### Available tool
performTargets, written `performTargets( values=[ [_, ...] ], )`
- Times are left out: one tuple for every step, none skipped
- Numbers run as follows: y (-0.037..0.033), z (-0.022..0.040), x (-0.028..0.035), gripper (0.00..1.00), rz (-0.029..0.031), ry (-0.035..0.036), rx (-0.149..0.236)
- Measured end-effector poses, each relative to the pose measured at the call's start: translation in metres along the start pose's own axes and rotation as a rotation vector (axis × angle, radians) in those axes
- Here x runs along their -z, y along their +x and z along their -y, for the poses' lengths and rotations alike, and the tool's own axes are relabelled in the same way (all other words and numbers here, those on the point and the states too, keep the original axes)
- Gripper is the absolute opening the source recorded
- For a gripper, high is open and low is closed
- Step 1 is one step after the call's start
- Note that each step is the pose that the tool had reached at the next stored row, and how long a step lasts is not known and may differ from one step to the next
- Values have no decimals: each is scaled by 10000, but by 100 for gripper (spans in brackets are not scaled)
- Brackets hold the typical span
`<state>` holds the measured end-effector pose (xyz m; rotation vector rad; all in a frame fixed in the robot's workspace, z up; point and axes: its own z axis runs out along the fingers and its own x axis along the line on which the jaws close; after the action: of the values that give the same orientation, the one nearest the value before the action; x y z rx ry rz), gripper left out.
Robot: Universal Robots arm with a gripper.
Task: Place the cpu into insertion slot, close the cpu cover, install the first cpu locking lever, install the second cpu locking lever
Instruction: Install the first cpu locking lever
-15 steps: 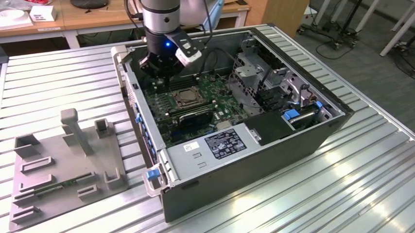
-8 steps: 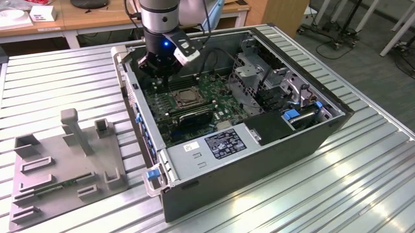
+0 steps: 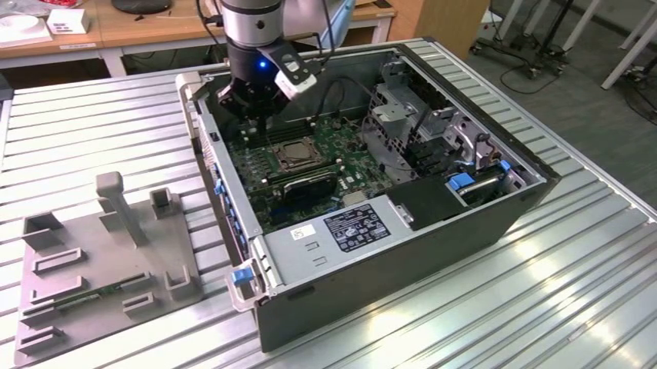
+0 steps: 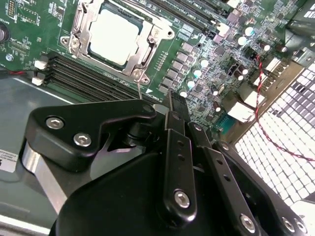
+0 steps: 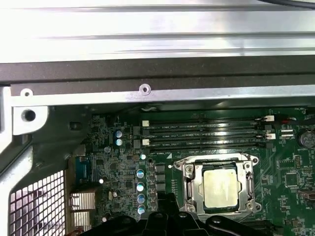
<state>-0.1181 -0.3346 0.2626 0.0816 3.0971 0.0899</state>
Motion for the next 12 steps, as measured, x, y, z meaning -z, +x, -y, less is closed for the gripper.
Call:
performTargets(
  values=[
    [0, 0, 0, 11, 0, -1, 0],
    [5, -6, 0, 11, 0, 0, -2],
    [11, -13, 0, 11, 0, 1, -1],
    [17, -22, -1, 11, -1, 1, 0],
    [23, -31, -2, 11, -1, 0, 0],
    [29, -39, -3, 11, -1, -1, -1],
    [35, -49, -5, 11, -1, -1, 0],
    [43, -59, -7, 11, -1, -2, 0],
    [51, -68, -9, 11, -1, -4, -1],
    [59, -77, -12, 11, -2, -8, -1],
    [67, -85, -15, 11, -1, -12, -1],
    [73, -88, -18, 11, 0, -14, -1]
  ],
)
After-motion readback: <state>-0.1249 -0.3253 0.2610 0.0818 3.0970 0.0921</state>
